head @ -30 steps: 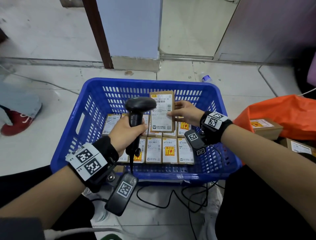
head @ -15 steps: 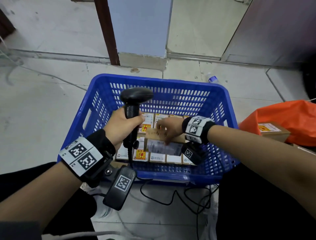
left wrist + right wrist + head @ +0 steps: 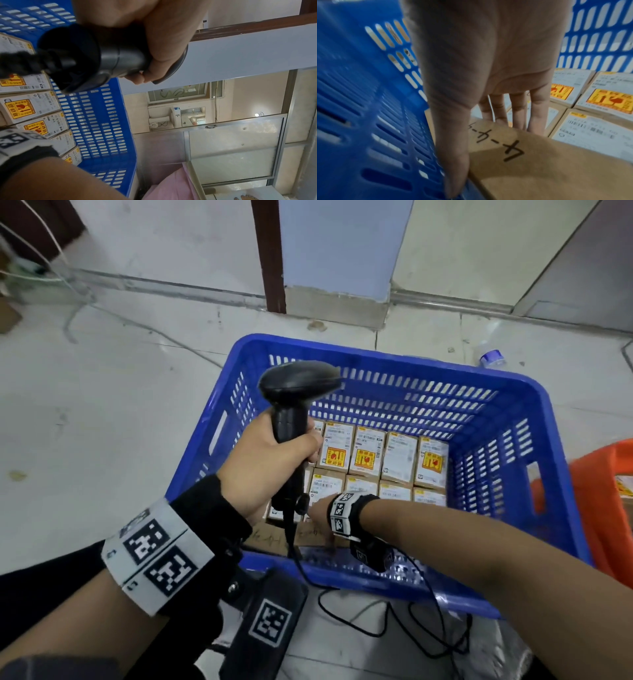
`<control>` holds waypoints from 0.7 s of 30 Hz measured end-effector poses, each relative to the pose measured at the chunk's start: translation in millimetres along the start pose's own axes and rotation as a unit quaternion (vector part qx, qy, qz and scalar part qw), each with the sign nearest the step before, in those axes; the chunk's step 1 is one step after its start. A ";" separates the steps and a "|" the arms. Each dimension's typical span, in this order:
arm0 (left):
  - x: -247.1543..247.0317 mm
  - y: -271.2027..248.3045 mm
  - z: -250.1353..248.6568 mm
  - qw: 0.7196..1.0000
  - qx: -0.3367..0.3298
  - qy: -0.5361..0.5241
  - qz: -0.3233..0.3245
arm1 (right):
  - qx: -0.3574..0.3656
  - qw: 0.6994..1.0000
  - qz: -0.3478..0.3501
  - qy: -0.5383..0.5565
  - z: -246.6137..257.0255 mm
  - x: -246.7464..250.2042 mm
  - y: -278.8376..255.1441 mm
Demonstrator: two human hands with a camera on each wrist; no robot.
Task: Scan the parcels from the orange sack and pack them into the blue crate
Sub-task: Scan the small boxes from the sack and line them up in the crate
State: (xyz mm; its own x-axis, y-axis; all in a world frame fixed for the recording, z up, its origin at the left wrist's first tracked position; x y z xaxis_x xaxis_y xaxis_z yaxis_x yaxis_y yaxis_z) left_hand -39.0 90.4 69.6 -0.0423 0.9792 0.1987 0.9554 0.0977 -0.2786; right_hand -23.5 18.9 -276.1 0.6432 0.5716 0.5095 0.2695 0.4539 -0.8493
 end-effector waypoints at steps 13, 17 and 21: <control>1.7 -0.1 4.5 1.000 0.015 -0.016 -0.005 | 0.015 0.998 -0.020 0.051 31.9 12.6 -48.6; -3.9 -0.3 2.2 1.000 0.014 -0.010 0.007 | 0.006 0.995 -0.034 0.091 24.2 24.5 -42.2; -9.6 1.7 -0.9 1.000 0.015 -0.006 0.011 | 0.028 0.963 -0.012 0.268 13.5 27.9 -42.5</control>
State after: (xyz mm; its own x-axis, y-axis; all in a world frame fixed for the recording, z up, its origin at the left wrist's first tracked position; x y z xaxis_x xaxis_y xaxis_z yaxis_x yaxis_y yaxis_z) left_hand -36.8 81.0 68.0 -0.0241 0.9832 0.1807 0.9471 0.0803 -0.3108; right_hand -26.7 24.8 -223.9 0.9187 0.1318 0.3723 0.2599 0.5081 -0.8212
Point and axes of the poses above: each hand's wrist, its own y-axis towards the middle knuckle, its own x-axis out of the back of the hand, z = x × y, the point moved 9 cm from there along y, towards the middle knuckle, and after that the axes turned 6 degrees about y, right-handed, at the moved point
